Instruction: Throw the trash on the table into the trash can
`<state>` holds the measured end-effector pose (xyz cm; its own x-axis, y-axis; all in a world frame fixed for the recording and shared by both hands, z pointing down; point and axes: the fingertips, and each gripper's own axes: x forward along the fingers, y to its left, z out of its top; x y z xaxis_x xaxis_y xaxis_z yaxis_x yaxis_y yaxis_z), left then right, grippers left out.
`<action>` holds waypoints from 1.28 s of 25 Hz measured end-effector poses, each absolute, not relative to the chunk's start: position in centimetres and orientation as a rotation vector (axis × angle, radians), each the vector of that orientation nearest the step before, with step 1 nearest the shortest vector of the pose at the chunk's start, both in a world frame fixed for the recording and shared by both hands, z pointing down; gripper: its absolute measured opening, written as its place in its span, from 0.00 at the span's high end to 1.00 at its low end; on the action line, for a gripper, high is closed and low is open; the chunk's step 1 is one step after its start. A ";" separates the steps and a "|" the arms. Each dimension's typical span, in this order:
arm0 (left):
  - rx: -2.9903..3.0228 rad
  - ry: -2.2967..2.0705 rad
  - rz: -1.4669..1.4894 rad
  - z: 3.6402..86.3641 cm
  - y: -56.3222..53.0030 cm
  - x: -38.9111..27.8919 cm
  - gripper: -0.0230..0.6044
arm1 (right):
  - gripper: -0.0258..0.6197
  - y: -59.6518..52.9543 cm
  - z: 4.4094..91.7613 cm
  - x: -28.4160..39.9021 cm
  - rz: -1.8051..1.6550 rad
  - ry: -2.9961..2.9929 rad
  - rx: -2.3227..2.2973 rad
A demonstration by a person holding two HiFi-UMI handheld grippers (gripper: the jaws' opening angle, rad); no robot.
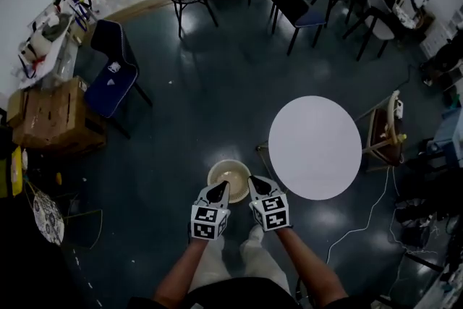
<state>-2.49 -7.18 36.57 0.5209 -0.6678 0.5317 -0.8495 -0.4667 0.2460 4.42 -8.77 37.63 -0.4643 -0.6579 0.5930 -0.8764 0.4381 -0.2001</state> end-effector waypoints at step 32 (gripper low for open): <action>2.631 -1.474 0.299 10.6 -2.1 7.9 0.94 | 0.93 -5.5 9.4 12.8 0.153 -2.711 1.295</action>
